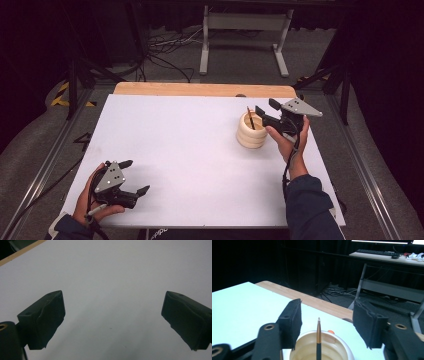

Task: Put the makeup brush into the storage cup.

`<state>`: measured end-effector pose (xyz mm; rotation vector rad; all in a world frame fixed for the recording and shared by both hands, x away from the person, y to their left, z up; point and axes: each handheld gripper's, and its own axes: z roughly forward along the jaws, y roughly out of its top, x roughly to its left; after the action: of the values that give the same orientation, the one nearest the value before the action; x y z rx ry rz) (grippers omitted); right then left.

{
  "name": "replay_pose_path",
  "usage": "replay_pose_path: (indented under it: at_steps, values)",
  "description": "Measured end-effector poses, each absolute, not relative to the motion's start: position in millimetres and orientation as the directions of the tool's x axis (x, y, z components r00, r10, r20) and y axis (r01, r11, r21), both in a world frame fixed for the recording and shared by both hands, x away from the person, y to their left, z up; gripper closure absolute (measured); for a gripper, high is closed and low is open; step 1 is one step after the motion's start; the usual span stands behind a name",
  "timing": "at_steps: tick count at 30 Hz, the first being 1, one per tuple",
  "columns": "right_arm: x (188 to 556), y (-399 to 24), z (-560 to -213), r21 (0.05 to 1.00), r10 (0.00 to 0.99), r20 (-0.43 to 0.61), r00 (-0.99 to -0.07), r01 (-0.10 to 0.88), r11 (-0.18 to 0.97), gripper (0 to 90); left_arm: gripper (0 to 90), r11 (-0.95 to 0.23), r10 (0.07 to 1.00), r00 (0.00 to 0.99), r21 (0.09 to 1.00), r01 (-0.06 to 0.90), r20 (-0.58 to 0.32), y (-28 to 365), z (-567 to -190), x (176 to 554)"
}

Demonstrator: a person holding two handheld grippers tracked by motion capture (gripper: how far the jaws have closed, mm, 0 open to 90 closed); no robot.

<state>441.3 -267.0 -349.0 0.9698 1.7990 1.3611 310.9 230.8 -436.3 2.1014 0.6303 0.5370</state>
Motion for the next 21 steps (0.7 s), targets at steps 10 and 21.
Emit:
replay_pose_path:
  at_steps: [10, 21]
  values:
    - [437.0, -268.8, -346.6, 0.969, 0.881, -0.096, -0.464, 0.158, 0.189, 22.1, 5.6, -0.509, 0.611, 0.778, 0.827, 0.240, 0.150, 230.8, -436.5, 310.9]
    - [432.4, -266.1, -346.1, 0.974, 0.890, -0.111, -0.441, 0.132, 0.186, 4.5, 5.6, -0.512, 0.609, 0.778, 0.825, 0.237, 0.154, 231.0, -436.1, 310.6]
